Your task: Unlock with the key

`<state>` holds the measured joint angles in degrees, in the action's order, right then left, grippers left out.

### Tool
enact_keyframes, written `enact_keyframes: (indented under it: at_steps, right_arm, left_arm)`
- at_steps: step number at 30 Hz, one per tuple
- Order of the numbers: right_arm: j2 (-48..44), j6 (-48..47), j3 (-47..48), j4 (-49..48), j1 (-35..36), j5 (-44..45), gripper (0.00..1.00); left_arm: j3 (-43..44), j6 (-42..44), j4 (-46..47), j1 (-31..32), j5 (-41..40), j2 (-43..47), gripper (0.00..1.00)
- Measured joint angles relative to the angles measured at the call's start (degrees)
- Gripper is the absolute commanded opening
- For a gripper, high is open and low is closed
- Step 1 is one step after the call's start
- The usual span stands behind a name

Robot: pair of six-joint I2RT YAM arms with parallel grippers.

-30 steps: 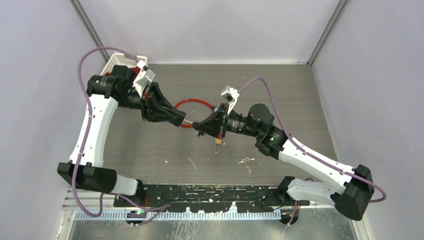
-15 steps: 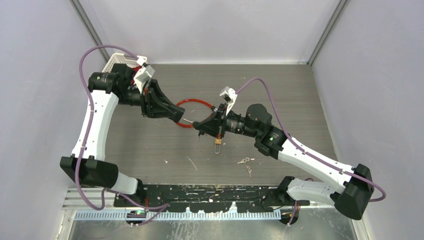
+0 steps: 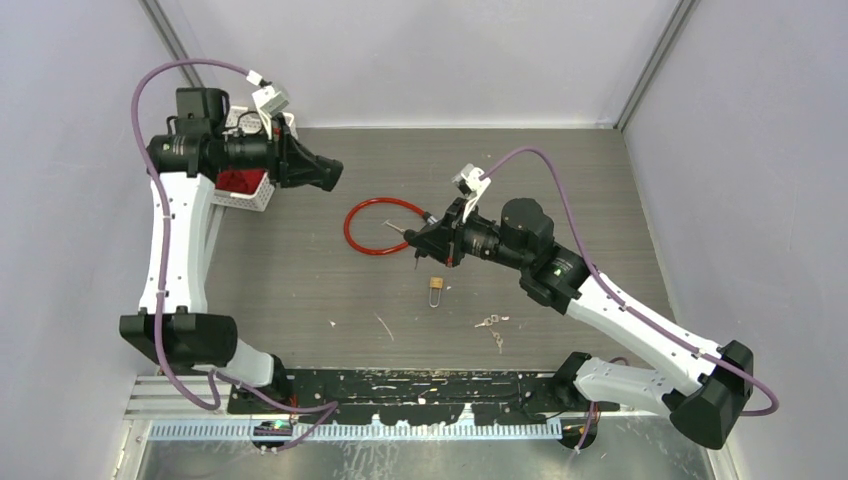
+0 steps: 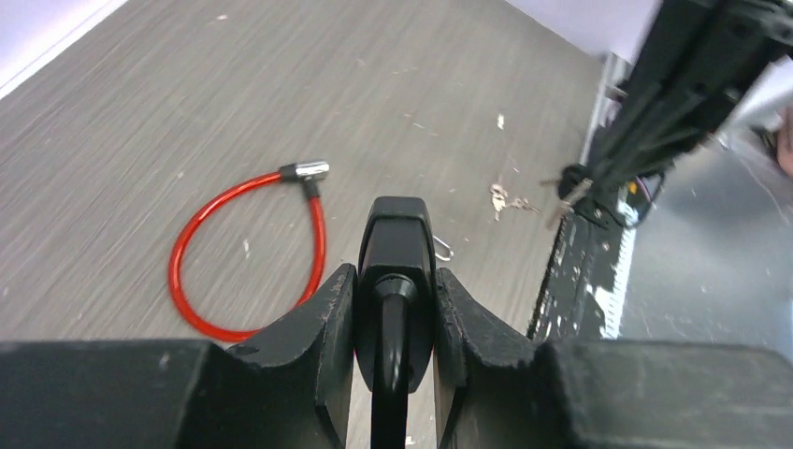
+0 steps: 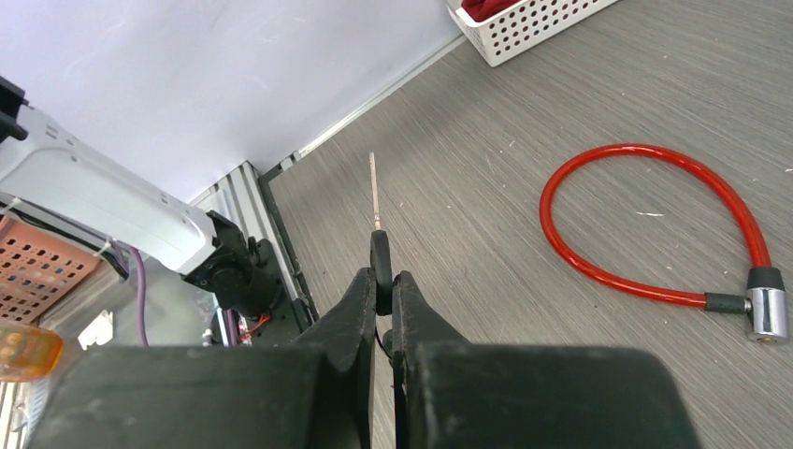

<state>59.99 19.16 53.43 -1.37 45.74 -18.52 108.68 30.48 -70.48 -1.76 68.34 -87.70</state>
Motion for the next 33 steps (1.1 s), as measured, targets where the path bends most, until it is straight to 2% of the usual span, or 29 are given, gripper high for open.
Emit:
enact_keyframes:
  at_steps: [4, 5, 7, 9, 13, 18, 24, 33]
  right_arm:
    - [-0.02, 0.02, 0.26, 0.28, 0.00, -0.07, 0.01]
    - [-0.02, 0.02, 0.26, 0.31, 0.00, -0.09, 0.01]
    - [-0.02, 0.02, 0.26, 0.42, 0.00, -0.22, 0.01]
    - [-0.07, 0.02, 0.26, 0.42, -0.13, -0.68, 0.01]
    - [-0.35, 0.26, 0.37, 0.42, -0.94, -3.15, 0.01]
    - [-0.39, 1.05, 1.77, 0.44, -3.13, -9.70, 0.01]
    - [-0.85, 0.46, 5.31, 2.14, -4.57, -17.42, 0.01]
    - [-4.63, -0.42, 5.44, 5.35, -5.11, -21.90, 0.01]
  left_arm:
    - [-13.11, -22.93, 22.56, -1.38, -2.25, 5.79, 0.00]
    - [-19.69, -31.17, 32.22, -1.49, -1.73, 8.31, 0.00]
    - [-30.03, -43.76, 45.66, -0.79, -1.29, 12.28, 0.00]
    - [-37.62, -54.49, 55.43, 1.07, -1.03, 15.04, 0.00]
    - [-44.06, -68.74, 68.87, 7.08, -1.20, 18.47, 0.00]
    - [-44.24, -77.07, 80.89, 13.05, 1.68, 22.38, 0.00]
    - [-44.76, -82.60, 89.39, 13.84, 7.02, 25.42, 0.00]
    - [-46.71, -84.17, 90.86, 15.15, 7.69, 25.27, 0.00]
